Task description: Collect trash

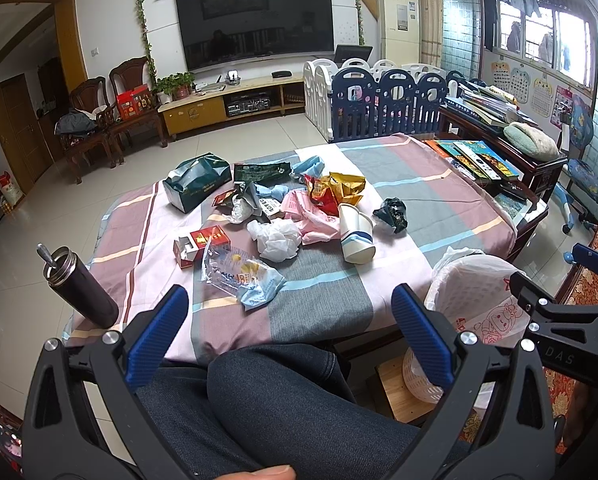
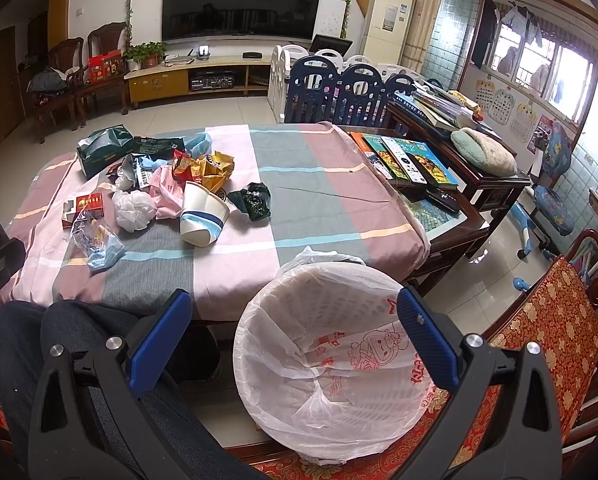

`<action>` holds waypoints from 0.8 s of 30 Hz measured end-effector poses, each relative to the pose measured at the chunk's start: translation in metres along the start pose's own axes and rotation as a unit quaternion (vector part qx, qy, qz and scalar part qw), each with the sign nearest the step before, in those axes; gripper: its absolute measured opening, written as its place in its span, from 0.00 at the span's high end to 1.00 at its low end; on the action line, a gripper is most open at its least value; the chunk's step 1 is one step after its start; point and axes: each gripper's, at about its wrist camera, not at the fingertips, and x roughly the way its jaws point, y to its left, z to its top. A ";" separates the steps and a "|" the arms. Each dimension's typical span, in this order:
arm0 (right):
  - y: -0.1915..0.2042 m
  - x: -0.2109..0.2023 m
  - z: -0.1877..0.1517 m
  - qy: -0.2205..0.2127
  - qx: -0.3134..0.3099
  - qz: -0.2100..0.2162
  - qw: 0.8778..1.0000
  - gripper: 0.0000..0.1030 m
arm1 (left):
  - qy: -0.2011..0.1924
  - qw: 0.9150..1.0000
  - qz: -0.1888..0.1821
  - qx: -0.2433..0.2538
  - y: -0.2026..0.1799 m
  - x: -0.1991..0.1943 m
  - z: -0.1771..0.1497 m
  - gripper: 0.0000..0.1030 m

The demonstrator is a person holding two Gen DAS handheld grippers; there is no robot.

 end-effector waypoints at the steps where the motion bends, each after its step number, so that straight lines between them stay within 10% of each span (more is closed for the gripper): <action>1: 0.000 0.000 0.000 0.000 0.000 0.000 1.000 0.03 | 0.000 1.000 0.000 0.000 0.000 0.000 0.000 0.02; 24: 0.001 0.003 -0.006 0.004 0.001 0.000 1.000 0.03 | 0.003 1.000 0.002 -0.002 0.004 0.004 -0.006 0.02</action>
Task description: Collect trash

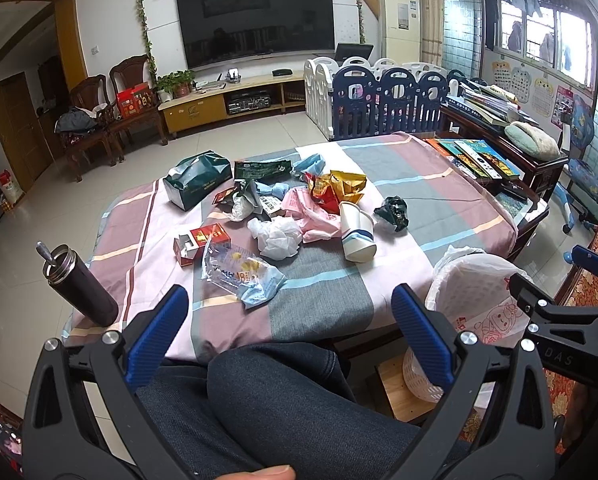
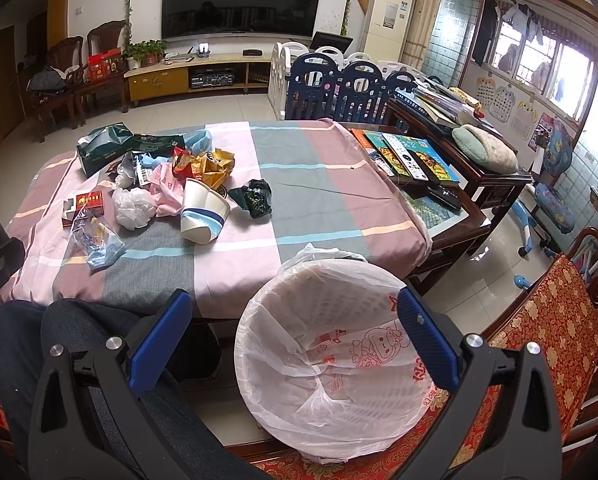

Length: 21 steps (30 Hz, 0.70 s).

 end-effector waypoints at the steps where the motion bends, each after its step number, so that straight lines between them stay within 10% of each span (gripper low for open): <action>1: 0.000 0.000 0.000 0.000 0.000 0.000 1.000 0.03 | 0.000 1.000 0.000 0.000 0.000 0.000 0.000 0.02; 21: 0.001 0.001 0.000 0.003 0.000 0.001 1.000 0.03 | 0.001 1.000 -0.001 -0.001 -0.002 0.007 -0.006 0.02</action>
